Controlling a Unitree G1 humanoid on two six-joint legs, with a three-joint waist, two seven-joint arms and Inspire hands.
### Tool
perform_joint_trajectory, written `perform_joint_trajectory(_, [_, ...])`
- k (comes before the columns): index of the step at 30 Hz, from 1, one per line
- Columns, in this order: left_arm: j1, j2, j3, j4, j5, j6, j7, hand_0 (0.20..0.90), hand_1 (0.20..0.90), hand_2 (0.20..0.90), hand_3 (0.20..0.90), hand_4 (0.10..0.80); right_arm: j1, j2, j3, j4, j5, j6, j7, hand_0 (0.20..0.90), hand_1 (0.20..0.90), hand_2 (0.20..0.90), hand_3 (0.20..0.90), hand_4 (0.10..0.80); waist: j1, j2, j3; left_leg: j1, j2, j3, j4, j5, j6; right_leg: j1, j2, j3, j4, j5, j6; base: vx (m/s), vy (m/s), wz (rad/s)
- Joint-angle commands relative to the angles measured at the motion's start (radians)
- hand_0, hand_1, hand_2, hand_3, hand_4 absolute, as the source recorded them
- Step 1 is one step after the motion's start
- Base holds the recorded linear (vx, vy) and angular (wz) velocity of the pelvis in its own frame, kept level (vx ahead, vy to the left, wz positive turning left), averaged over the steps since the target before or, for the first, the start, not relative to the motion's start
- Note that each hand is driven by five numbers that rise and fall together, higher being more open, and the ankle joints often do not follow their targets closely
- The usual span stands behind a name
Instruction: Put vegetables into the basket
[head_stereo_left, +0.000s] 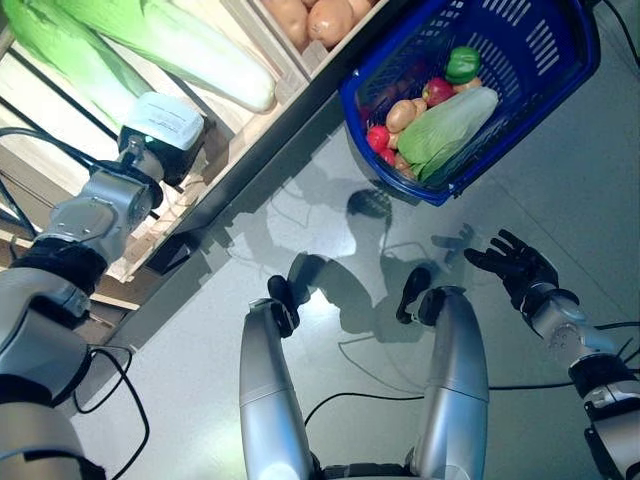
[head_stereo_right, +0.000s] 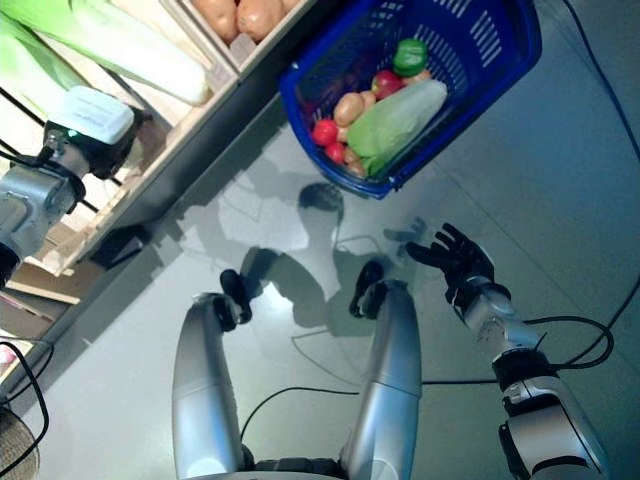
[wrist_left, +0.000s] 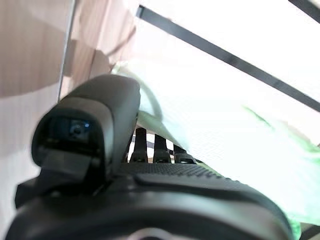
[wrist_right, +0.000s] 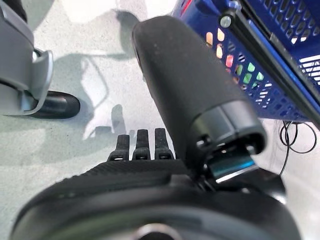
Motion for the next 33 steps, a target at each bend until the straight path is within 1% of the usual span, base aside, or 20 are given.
perform_joint_trajectory(1, [0.073, 0.116, 0.005, 0.238, 0.040, 0.133, -0.150, 0.900, 0.900, 0.900, 0.900, 0.800, 0.037, -0.065, -0.067, 0.002, 0.020, -0.036, 0.057, 0.900, 0.900, 0.900, 0.900, 0.800, -0.006, -0.004, -0.003, 0.035, 0.006, 0.043, 0.009, -0.093, 0.027, 0.090, -0.045, 0.030, -0.084, 0.051, 0.072, 0.032, -0.014, 0.01])
perform_joint_trajectory(3, [0.078, 0.118, 0.008, 0.247, 0.063, 0.122, -0.142, 0.900, 0.900, 0.900, 0.900, 0.800, 0.036, -0.068, -0.066, 0.009, 0.018, -0.047, 0.058, 0.900, 0.900, 0.900, 0.900, 0.800, -0.004, -0.004, -0.003, 0.029, 0.008, 0.041, 0.007, -0.090, 0.024, 0.086, -0.045, 0.029, -0.083, 0.049, 0.071, 0.000, 0.000, 0.00])
perform_joint_trajectory(5, [0.089, 0.118, 0.012, 0.250, 0.077, 0.140, -0.151, 0.900, 0.900, 0.900, 0.900, 0.800, 0.036, -0.075, -0.072, 0.012, 0.017, -0.056, 0.056, 0.900, 0.900, 0.900, 0.900, 0.800, -0.002, -0.003, -0.003, 0.014, 0.010, 0.035, 0.012, -0.090, 0.020, 0.072, -0.046, 0.031, -0.075, 0.045, 0.070, 0.000, 0.000, 0.00])
perform_joint_trajectory(6, [0.100, 0.118, 0.019, 0.256, 0.094, 0.158, -0.146, 0.641, 0.641, 0.641, 0.641, 0.627, 0.039, -0.078, -0.078, 0.008, 0.026, -0.064, 0.050, 0.900, 0.900, 0.900, 0.900, 0.800, 0.000, -0.006, -0.003, -0.003, 0.010, 0.029, 0.020, -0.092, 0.020, 0.058, -0.046, 0.031, -0.070, 0.042, 0.068, 0.000, 0.000, 0.00])
perform_joint_trajectory(7, [0.107, 0.120, 0.027, 0.254, 0.099, 0.161, -0.132, 0.300, 0.300, 0.300, 0.300, 0.400, 0.041, -0.081, -0.081, 0.005, 0.033, -0.067, 0.047, 0.900, 0.900, 0.900, 0.900, 0.800, 0.001, -0.008, -0.003, -0.012, 0.010, 0.025, 0.025, -0.093, 0.020, 0.050, -0.046, 0.031, -0.067, 0.041, 0.068, 0.000, 0.000, 0.00])
perform_joint_trajectory(8, [0.110, 0.120, 0.030, 0.253, 0.101, 0.162, -0.127, 0.300, 0.300, 0.300, 0.300, 0.400, 0.041, -0.083, -0.082, 0.004, 0.036, -0.069, 0.046, 0.900, 0.900, 0.900, 0.900, 0.800, 0.002, -0.008, -0.003, -0.015, 0.011, 0.024, 0.026, -0.094, 0.020, 0.048, -0.046, 0.030, -0.066, 0.041, 0.067, 0.000, 0.000, 0.00])
perform_joint_trajectory(10, [0.124, 0.126, 0.045, 0.258, 0.130, 0.154, -0.047, 0.300, 0.300, 0.300, 0.300, 0.400, 0.044, -0.086, -0.094, 0.002, 0.062, -0.078, 0.039, 0.900, 0.900, 0.900, 0.900, 0.800, 0.005, -0.013, -0.003, -0.035, 0.015, 0.018, 0.042, -0.099, 0.024, 0.030, -0.051, 0.026, -0.051, 0.035, 0.064, 0.000, 0.000, 0.00])
perform_joint_trajectory(11, [0.125, 0.127, 0.048, 0.258, 0.133, 0.154, -0.036, 0.300, 0.300, 0.300, 0.300, 0.400, 0.045, -0.086, -0.096, 0.002, 0.064, -0.080, 0.038, 0.900, 0.900, 0.900, 0.900, 0.800, 0.005, -0.013, -0.003, -0.036, 0.015, 0.017, 0.043, -0.100, 0.024, 0.029, -0.051, 0.026, -0.050, 0.035, 0.064, -0.008, -0.023, -0.05])
perform_joint_trajectory(12, [0.127, 0.132, 0.059, 0.260, 0.157, 0.141, 0.025, 0.300, 0.300, 0.300, 0.300, 0.400, 0.049, -0.083, -0.101, 0.010, 0.073, -0.088, 0.039, 0.900, 0.900, 0.900, 0.900, 0.800, 0.007, -0.014, -0.003, -0.038, 0.015, 0.014, 0.050, -0.104, 0.027, 0.028, -0.054, 0.023, -0.043, 0.031, 0.063, -0.005, -0.020, -0.07])
perform_joint_trajectory(14, [0.120, 0.135, 0.061, 0.261, 0.179, 0.135, 0.069, 0.300, 0.300, 0.300, 0.300, 0.400, 0.049, -0.084, -0.112, 0.019, 0.087, -0.093, 0.052, 0.900, 0.900, 0.900, 0.900, 0.800, 0.008, -0.015, -0.003, -0.033, 0.015, 0.014, 0.053, -0.106, 0.029, 0.034, -0.057, 0.018, -0.041, 0.029, 0.062, -0.003, -0.013, -0.03])
perform_joint_trajectory(17, [0.110, 0.140, 0.062, 0.267, 0.197, 0.117, 0.088, 0.300, 0.300, 0.300, 0.300, 0.400, 0.041, -0.087, -0.117, 0.026, 0.096, -0.105, 0.062, 0.900, 0.900, 0.900, 0.900, 0.800, 0.009, -0.014, -0.003, -0.021, 0.015, 0.018, 0.044, -0.104, 0.027, 0.045, -0.058, 0.014, -0.049, 0.031, 0.063, -0.004, -0.003, 0.01])
perform_joint_trajectory(22, [0.129, 0.148, 0.082, 0.264, 0.228, 0.089, 0.131, 0.300, 0.300, 0.300, 0.300, 0.400, 0.041, -0.085, -0.123, 0.019, 0.109, -0.113, 0.047, 0.900, 0.900, 0.900, 0.900, 0.800, 0.010, -0.012, -0.003, 0.003, 0.013, 0.022, 0.035, -0.103, 0.024, 0.069, -0.057, 0.010, -0.060, 0.033, 0.062, -0.001, -0.002, 0.01])
perform_joint_trajectory(28, [0.145, 0.152, 0.105, 0.234, 0.258, 0.051, 0.195, 0.300, 0.300, 0.300, 0.300, 0.400, 0.046, -0.062, -0.119, 0.015, 0.107, -0.106, 0.061, 0.900, 0.900, 0.900, 0.900, 0.800, 0.006, -0.007, -0.003, 0.081, 0.017, 0.043, -0.022, -0.074, 0.010, 0.148, -0.044, 0.011, -0.110, 0.047, 0.066, -0.004, -0.010, 0.01])
perform_joint_trajectory(30, [0.153, 0.152, 0.108, 0.231, 0.249, 0.048, 0.211, 0.300, 0.300, 0.300, 0.300, 0.400, 0.047, -0.055, -0.115, 0.016, 0.105, -0.111, 0.064, 0.900, 0.900, 0.900, 0.900, 0.800, 0.006, -0.004, -0.003, 0.102, 0.017, 0.047, -0.038, -0.066, 0.008, 0.169, -0.042, 0.011, -0.121, 0.049, 0.066, 0.000, 0.000, 0.00])
perform_joint_trajectory(33, [0.169, 0.159, 0.123, 0.230, 0.231, 0.020, 0.272, 0.300, 0.300, 0.300, 0.300, 0.400, 0.051, -0.044, -0.106, 0.016, 0.102, -0.113, 0.064, 0.900, 0.900, 0.900, 0.900, 0.800, 0.004, 0.001, -0.003, 0.153, 0.017, 0.055, -0.070, -0.050, 0.002, 0.219, -0.036, 0.015, -0.145, 0.053, 0.064, 0.000, 0.000, 0.00])
